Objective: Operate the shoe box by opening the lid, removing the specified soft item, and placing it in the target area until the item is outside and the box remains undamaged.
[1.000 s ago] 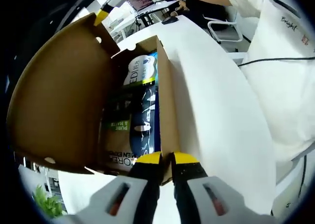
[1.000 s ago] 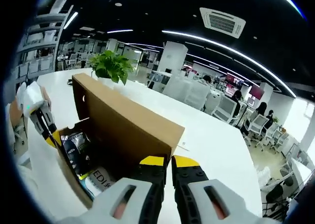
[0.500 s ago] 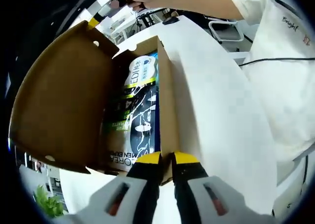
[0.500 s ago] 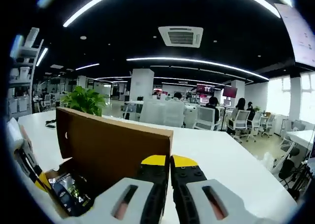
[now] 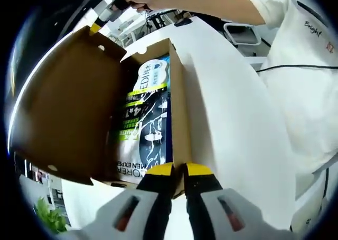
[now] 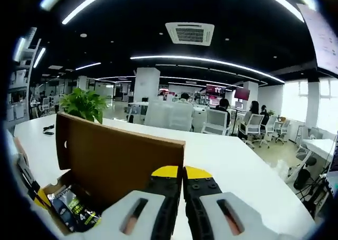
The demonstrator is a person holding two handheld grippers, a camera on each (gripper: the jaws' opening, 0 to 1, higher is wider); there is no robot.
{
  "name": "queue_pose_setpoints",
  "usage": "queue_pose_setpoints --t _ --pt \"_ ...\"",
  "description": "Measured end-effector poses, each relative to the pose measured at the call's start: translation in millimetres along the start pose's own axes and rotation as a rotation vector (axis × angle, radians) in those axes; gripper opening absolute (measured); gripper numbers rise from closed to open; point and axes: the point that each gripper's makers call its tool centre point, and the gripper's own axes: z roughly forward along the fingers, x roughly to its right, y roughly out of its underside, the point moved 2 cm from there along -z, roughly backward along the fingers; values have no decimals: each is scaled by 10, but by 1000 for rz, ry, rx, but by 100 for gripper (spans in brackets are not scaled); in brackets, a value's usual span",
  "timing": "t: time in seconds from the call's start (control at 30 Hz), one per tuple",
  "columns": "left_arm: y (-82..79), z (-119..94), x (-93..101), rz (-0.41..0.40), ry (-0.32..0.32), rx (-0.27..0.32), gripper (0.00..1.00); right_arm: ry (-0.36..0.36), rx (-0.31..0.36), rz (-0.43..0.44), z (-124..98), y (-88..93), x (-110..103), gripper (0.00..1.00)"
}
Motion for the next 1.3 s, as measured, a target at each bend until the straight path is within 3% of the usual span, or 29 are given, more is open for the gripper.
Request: queue_pose_setpoints --t 0.3,0.4,0.73,1.07,1.3 --pt "-4 -5 10 -10 -10 3 6 -34 -77 -13 151 -18 14 0" --pt "-24 -9 31 -47 18 9 5 -52 -86 2 212 -19 6 0" --pt "-10 -9 18 -51 6 12 5 -52 -148 -42 423 4 15 0" --pt "-8 -8 12 -55 8 9 6 -62 -164 -42 484 32 -4 0" --pt "-10 -11 14 -53 -6 14 6 -43 -190 -96 564 37 -5 0"
